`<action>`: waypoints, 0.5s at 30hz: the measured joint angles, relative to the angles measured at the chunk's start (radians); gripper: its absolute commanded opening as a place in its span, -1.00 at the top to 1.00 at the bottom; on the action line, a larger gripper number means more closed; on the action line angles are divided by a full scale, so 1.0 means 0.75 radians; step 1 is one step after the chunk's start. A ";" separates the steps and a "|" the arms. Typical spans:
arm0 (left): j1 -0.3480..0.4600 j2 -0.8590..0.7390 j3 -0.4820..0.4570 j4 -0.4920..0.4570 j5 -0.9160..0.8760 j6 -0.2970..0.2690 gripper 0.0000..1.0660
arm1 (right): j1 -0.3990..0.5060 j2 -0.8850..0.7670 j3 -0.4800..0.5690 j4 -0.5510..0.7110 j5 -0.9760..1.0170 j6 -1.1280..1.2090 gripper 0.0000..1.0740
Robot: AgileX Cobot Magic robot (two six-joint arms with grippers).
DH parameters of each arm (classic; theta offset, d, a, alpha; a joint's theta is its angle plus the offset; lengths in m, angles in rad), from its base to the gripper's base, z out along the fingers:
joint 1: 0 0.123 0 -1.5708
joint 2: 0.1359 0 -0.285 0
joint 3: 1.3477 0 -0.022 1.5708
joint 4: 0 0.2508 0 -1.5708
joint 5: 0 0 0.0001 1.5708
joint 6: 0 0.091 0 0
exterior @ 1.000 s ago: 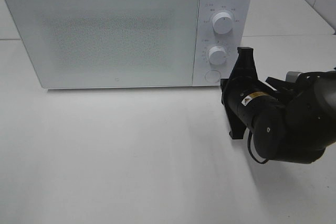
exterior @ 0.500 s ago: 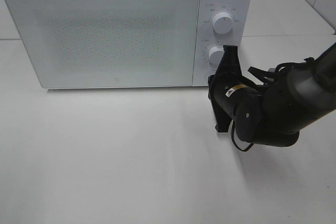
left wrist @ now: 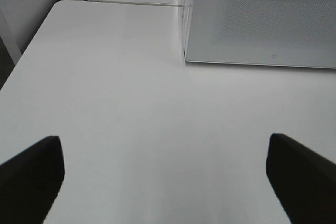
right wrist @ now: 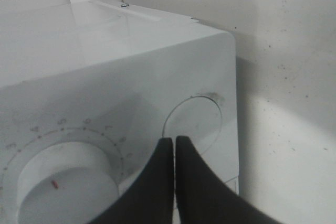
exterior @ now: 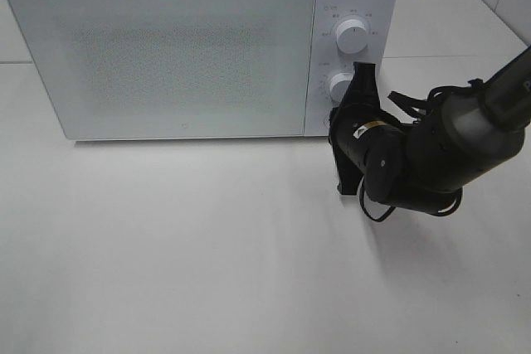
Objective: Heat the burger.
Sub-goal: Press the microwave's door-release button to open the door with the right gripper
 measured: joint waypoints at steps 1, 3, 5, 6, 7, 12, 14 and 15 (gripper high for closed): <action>0.000 0.000 0.000 0.000 0.000 0.000 -0.88 | -0.005 0.015 -0.016 -0.001 0.001 -0.001 1.00; 0.000 0.000 0.000 0.000 0.000 0.000 -0.88 | -0.005 0.020 -0.020 -0.001 0.004 -0.001 1.00; 0.000 0.000 0.000 0.000 0.000 0.000 -0.88 | -0.008 0.033 -0.023 -0.003 0.009 -0.001 1.00; 0.000 0.000 0.000 0.000 0.000 0.000 -0.88 | -0.008 0.040 -0.023 -0.003 0.011 -0.001 1.00; 0.000 0.000 0.000 0.000 0.000 0.000 -0.88 | -0.008 0.043 -0.023 -0.003 0.009 -0.001 1.00; 0.000 0.000 0.000 0.000 0.000 0.000 -0.88 | -0.011 0.059 -0.023 -0.003 0.005 -0.001 1.00; 0.000 0.000 0.000 0.000 0.000 0.000 -0.88 | -0.011 0.064 -0.023 -0.003 0.008 -0.001 1.00; 0.000 0.000 0.000 0.000 0.000 0.000 -0.88 | -0.011 0.065 -0.023 -0.003 0.008 -0.001 1.00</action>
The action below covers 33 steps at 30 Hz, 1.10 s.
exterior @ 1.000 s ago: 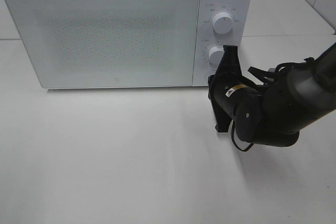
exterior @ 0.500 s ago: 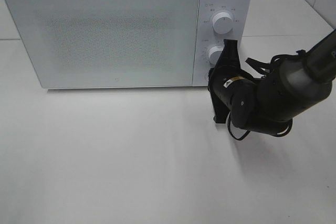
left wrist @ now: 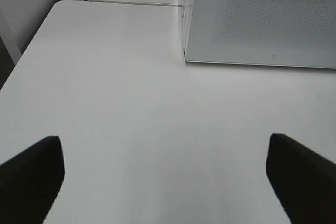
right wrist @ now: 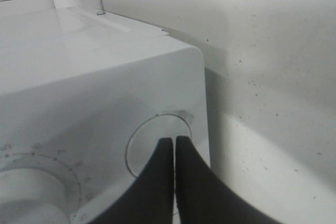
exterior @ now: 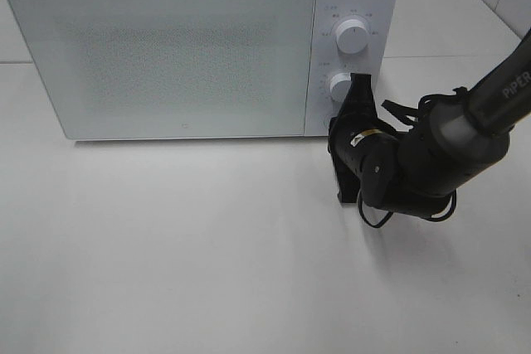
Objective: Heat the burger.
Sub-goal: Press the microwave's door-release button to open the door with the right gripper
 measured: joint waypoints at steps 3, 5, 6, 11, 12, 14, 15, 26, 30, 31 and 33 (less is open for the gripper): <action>0.000 0.000 0.000 0.000 0.000 0.000 -0.88 | 0.000 0.000 0.000 0.000 -0.009 0.000 1.00; 0.000 0.000 0.000 0.000 0.000 0.000 -0.88 | 0.000 0.000 0.000 0.000 -0.035 0.000 1.00; 0.000 0.000 0.000 0.000 0.000 0.000 -0.88 | 0.000 0.000 0.000 0.000 -0.035 0.000 1.00; 0.000 0.000 0.000 0.000 0.000 0.000 -0.88 | 0.000 0.003 -0.027 0.008 -0.031 -0.007 1.00; 0.000 0.000 0.000 0.000 0.000 0.000 -0.88 | 0.000 0.003 -0.027 0.008 -0.031 -0.007 1.00; 0.000 0.000 0.000 0.000 0.000 0.000 -0.88 | 0.000 0.009 -0.039 0.019 -0.028 -0.036 1.00; 0.000 0.000 0.000 0.000 0.000 0.000 -0.88 | 0.000 0.009 -0.039 0.019 -0.028 -0.036 1.00; 0.000 0.000 0.000 0.000 0.000 0.000 -0.88 | 0.007 0.009 -0.047 0.071 -0.049 -0.104 1.00; 0.000 0.000 0.000 0.000 0.000 0.000 -0.88 | 0.013 0.020 -0.061 0.100 -0.064 -0.107 1.00; 0.000 0.000 0.000 0.000 0.000 0.000 -0.88 | 0.013 0.020 -0.061 0.100 -0.064 -0.107 1.00; 0.000 0.000 0.000 0.000 0.000 0.000 -0.88 | 0.020 0.031 -0.080 0.141 -0.071 -0.107 1.00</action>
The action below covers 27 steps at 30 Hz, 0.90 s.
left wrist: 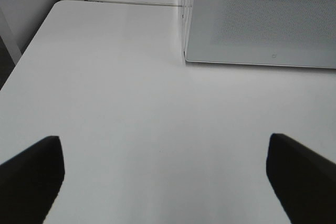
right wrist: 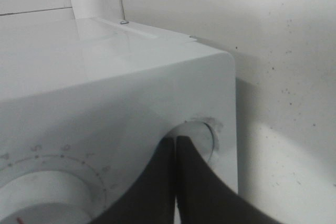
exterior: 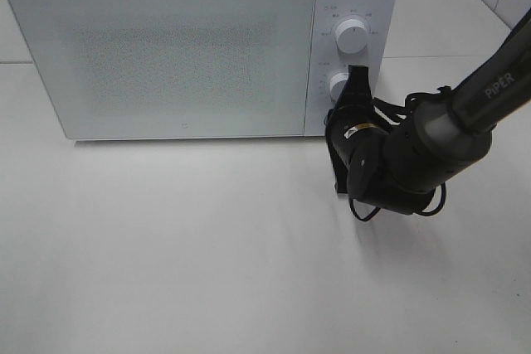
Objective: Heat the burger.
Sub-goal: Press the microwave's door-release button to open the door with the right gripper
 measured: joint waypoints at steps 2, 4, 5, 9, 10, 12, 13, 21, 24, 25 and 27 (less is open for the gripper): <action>0.000 0.000 0.000 0.000 0.000 0.000 -0.88 | 0.003 0.008 -0.012 0.013 0.000 -0.003 1.00; 0.000 0.000 0.000 0.000 0.000 0.000 -0.88 | 0.005 0.011 -0.021 0.025 -0.001 -0.008 1.00; 0.000 0.000 0.000 0.000 0.000 0.000 -0.88 | 0.008 0.013 -0.039 0.061 0.009 -0.036 1.00; 0.000 0.000 0.000 0.000 0.000 0.000 -0.88 | 0.015 0.035 -0.071 0.103 0.003 -0.076 1.00; 0.000 0.000 0.000 0.000 0.000 0.000 -0.88 | 0.017 0.060 -0.092 0.124 -0.007 -0.089 1.00; 0.000 0.000 0.000 0.000 0.000 0.000 -0.88 | 0.019 0.068 -0.099 0.128 -0.007 -0.093 1.00; 0.000 0.000 0.000 0.000 0.000 0.000 -0.88 | 0.024 0.080 -0.116 0.156 -0.007 -0.104 1.00; 0.000 0.000 0.000 0.000 0.000 0.000 -0.88 | 0.040 0.088 -0.143 0.227 0.003 -0.140 1.00; 0.000 0.000 0.000 0.000 0.000 0.000 -0.88 | 0.040 0.088 -0.143 0.228 0.003 -0.140 1.00; 0.000 0.000 0.000 0.000 0.000 0.000 -0.88 | 0.040 0.088 -0.143 0.228 0.003 -0.140 1.00; 0.000 0.000 0.000 0.000 0.000 0.000 -0.88 | 0.040 0.088 -0.144 0.228 0.004 -0.140 1.00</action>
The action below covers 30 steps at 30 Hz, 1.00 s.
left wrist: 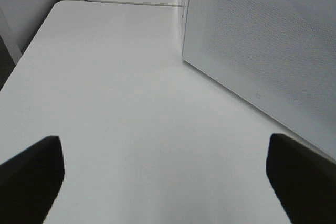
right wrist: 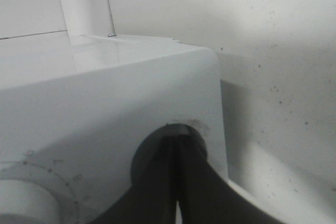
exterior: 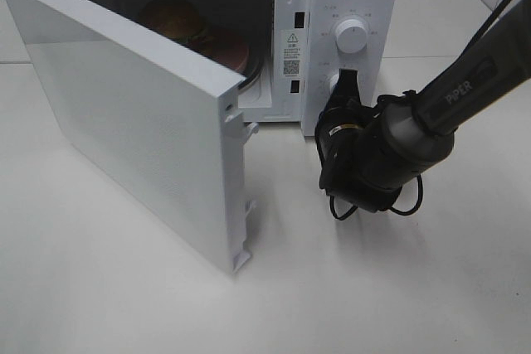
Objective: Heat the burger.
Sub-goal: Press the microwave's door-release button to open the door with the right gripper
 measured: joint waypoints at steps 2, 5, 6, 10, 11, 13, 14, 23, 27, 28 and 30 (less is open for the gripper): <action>0.000 0.000 0.000 0.000 0.000 0.000 -0.88 | 0.000 0.000 0.000 0.000 0.004 0.000 1.00; 0.000 0.000 0.000 0.000 0.000 0.000 -0.88 | 0.003 -0.001 -0.001 0.004 0.019 0.001 1.00; 0.000 0.000 0.000 0.000 0.000 0.000 -0.88 | 0.003 -0.001 -0.001 0.004 0.019 0.001 1.00; 0.000 0.000 0.000 0.000 0.000 0.000 -0.88 | 0.003 -0.004 -0.003 0.007 0.032 0.001 1.00; 0.000 0.000 0.000 0.000 0.000 0.000 -0.88 | 0.003 -0.004 -0.003 0.007 0.032 0.001 1.00; 0.000 0.000 0.000 0.000 0.000 0.000 -0.88 | 0.003 -0.008 -0.003 0.012 0.039 0.001 1.00; 0.000 0.000 0.000 0.000 0.000 0.000 -0.88 | -0.003 -0.019 -0.003 0.015 0.071 0.001 1.00; 0.000 0.000 0.000 0.000 0.000 0.000 -0.88 | -0.031 -0.096 0.067 -0.069 0.124 0.001 1.00; 0.000 0.000 0.000 0.000 0.000 0.000 -0.88 | -0.031 -0.124 0.104 -0.109 0.128 0.000 1.00; 0.000 0.000 0.000 0.000 0.000 0.000 -0.88 | -0.029 -0.133 0.115 -0.117 0.135 0.000 1.00; 0.000 0.000 0.000 0.000 0.000 0.000 -0.88 | -0.028 -0.149 0.132 -0.133 0.151 0.000 1.00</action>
